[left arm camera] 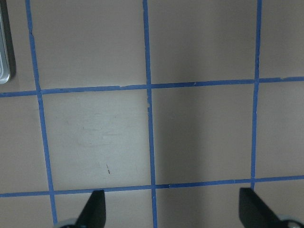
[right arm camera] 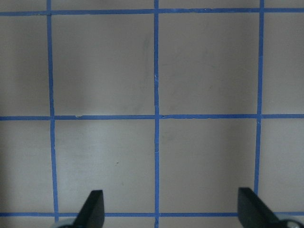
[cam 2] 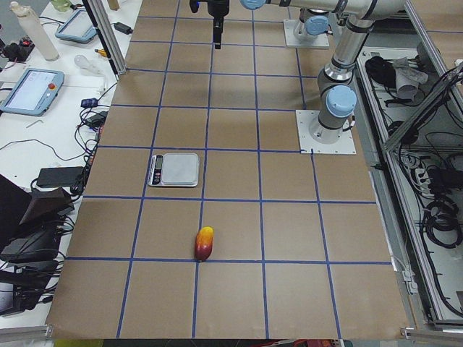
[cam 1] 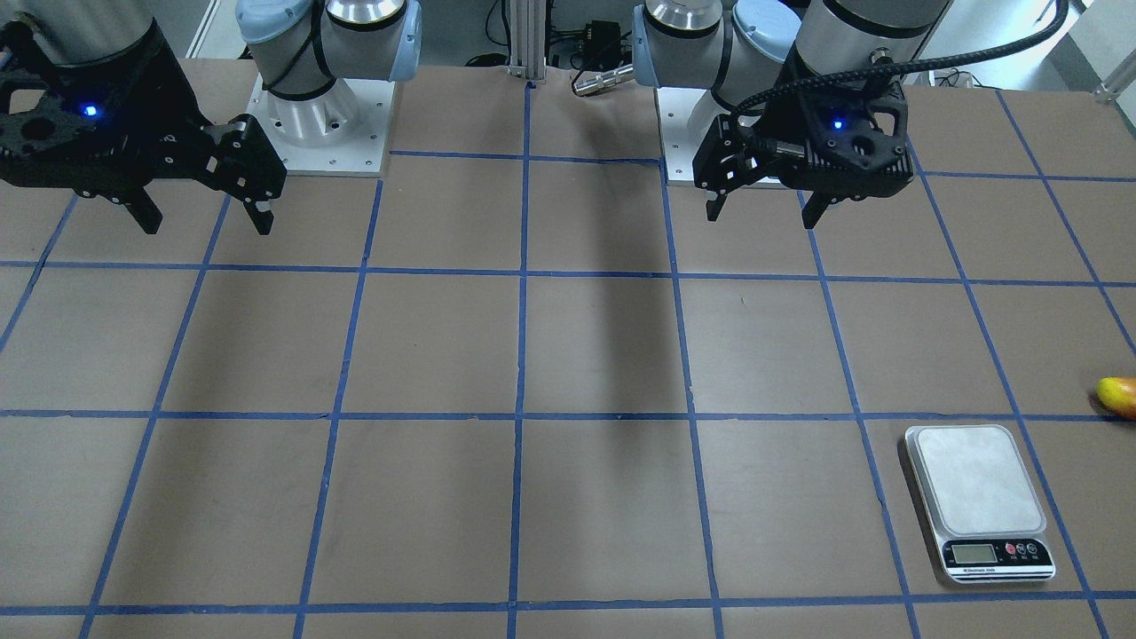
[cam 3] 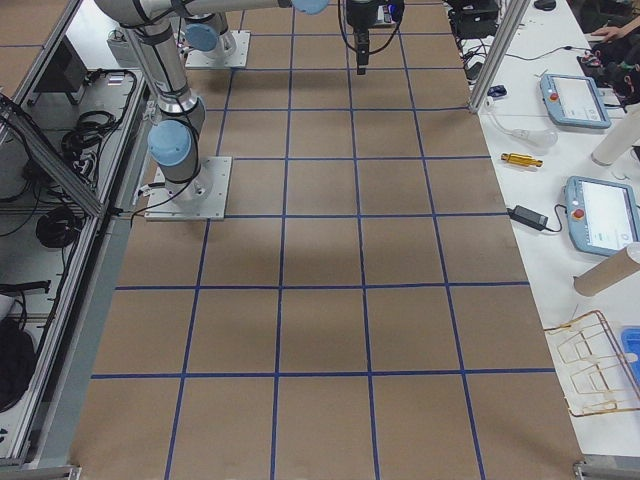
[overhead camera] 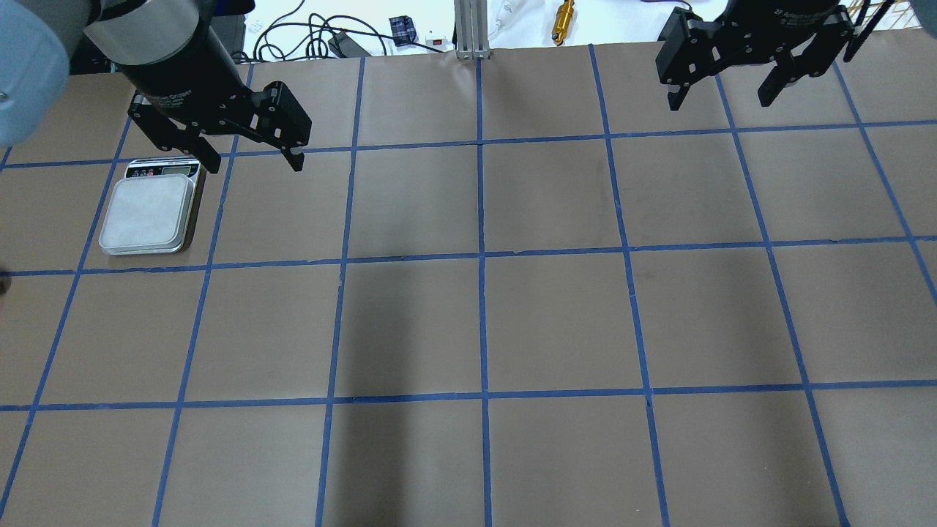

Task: Weigh mango
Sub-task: 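Move the left gripper back and down toward the mango near the robot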

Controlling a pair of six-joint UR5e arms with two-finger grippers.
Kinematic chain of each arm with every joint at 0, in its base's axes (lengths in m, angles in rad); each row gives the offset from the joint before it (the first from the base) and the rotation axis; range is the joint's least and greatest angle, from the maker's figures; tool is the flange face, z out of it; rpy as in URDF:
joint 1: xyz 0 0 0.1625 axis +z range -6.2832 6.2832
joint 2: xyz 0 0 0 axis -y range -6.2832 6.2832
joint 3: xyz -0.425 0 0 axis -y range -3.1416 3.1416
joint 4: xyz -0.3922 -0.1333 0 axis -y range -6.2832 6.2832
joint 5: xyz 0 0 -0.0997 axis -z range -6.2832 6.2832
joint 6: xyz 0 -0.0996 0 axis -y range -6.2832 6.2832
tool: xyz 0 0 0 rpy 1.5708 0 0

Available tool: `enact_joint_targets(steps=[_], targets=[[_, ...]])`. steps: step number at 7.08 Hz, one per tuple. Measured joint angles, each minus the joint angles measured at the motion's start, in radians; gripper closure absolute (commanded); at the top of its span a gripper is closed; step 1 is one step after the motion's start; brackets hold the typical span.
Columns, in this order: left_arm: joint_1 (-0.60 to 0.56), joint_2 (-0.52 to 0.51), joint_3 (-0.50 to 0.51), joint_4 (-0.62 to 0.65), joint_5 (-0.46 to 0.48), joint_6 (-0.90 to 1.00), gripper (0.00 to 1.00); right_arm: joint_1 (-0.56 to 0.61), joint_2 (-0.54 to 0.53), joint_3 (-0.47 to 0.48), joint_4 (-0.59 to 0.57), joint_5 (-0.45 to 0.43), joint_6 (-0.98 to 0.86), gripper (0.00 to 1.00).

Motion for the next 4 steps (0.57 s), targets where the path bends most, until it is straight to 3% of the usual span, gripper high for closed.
enact_joint_targets(steps=[2,4], targets=[[0.002,0.004,-0.001,0.003,0.000,0.006,0.00,0.000,0.001,0.000,0.000,0.000,0.000,0.00],[0.036,0.018,-0.003,-0.023,0.001,0.126,0.00,0.000,0.001,0.000,0.000,0.000,0.000,0.00]])
